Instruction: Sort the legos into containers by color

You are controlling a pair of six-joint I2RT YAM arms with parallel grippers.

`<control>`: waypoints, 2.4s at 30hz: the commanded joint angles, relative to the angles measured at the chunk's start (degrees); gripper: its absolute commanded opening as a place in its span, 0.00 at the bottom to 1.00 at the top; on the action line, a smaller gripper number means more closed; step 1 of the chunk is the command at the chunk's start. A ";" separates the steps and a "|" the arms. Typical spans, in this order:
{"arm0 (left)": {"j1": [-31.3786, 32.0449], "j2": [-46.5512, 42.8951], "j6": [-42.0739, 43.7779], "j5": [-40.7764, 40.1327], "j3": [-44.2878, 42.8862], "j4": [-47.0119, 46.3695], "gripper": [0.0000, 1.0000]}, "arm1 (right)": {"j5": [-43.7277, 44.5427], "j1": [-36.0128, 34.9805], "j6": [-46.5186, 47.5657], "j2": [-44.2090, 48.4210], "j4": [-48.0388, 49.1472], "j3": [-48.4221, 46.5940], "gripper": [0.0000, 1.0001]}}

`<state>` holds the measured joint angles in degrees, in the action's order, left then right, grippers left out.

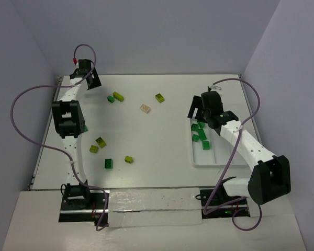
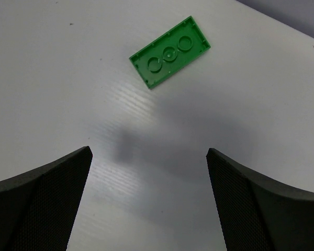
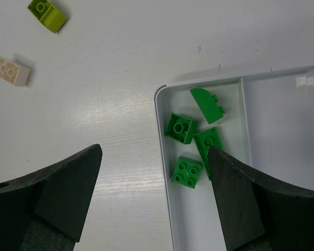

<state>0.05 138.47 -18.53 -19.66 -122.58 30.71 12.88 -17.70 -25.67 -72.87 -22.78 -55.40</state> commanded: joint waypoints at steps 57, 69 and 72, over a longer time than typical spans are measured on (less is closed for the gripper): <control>-2.16 15.25 15.81 17.90 -12.69 -17.82 0.41 | 0.42 -1.40 1.15 -10.33 -4.46 -11.48 0.90; -2.08 -0.21 9.56 20.07 7.82 -19.58 0.00 | -1.33 -2.62 1.22 -10.42 -5.69 -12.21 0.90; -1.95 -6.24 5.81 19.94 13.25 -19.23 0.00 | -1.43 -3.04 0.85 -8.99 -5.39 -11.57 0.90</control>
<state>-2.07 141.94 -7.01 -1.31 -114.75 10.69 11.85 -19.72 -24.58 -83.46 -28.08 -64.93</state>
